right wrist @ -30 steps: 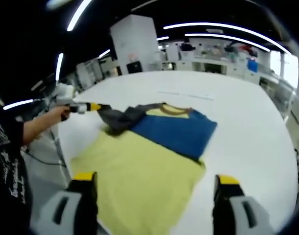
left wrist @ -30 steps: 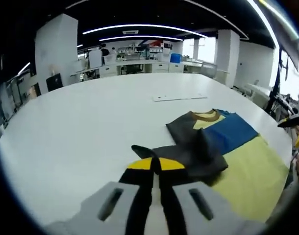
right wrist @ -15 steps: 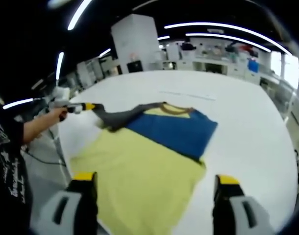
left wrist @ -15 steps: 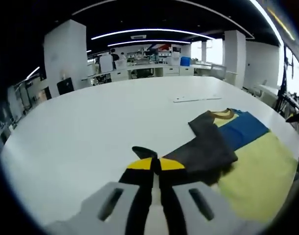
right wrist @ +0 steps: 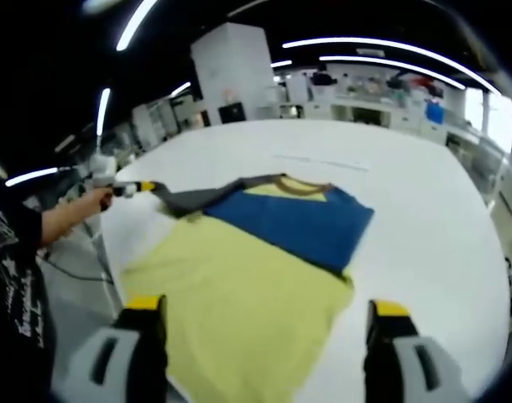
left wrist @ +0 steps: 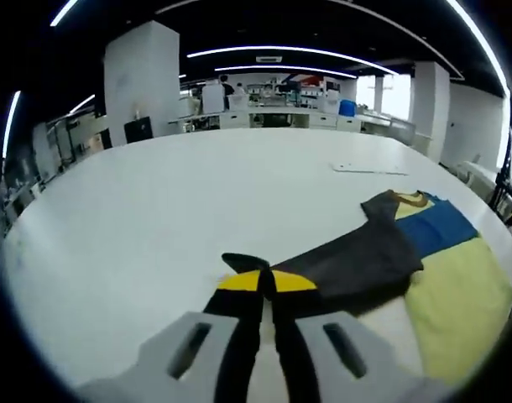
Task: Fold the garment on the visible template until the final outline fits inside the template.
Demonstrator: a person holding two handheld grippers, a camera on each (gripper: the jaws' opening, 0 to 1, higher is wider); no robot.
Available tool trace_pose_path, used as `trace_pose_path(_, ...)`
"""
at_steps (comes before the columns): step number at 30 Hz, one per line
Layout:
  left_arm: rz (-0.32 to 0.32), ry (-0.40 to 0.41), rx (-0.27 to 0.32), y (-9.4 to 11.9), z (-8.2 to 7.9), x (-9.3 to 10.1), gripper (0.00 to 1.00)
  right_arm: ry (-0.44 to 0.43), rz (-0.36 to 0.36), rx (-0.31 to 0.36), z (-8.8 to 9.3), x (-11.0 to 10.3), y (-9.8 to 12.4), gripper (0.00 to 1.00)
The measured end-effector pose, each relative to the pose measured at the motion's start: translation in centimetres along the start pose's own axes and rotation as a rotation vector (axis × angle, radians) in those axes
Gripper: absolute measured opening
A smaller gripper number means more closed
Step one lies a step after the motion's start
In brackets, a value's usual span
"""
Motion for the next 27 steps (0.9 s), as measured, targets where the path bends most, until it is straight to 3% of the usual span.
trace_pose_path(12,-0.067,0.074,-0.029,-0.4,1.6,-3.4,0.00,0.026,-0.015,0.002,0.2,-0.5,0.4,0.99)
trace_pose_path(15,-0.079,0.074,-0.031,-0.4,1.8,-3.6,0.00,0.031,-0.018,0.002,0.3,-0.6,0.5,0.99)
trace_pose_path(27,-0.147,0.072,-0.046,-1.2,3.0,-7.2,0.00,0.002,-0.034,0.013,0.4,-0.6,0.8,0.99)
Point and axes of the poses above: the point that each gripper's makers call its tool centre point, and the gripper's own axes: y roughly backward along the fingers, x roughly to its right, z roughly out of its underside, the point moved 4 cm from there along y, roughly backward along the fingers, and after that the axes turned 14 degrees about -x, right-handed, at the moved point
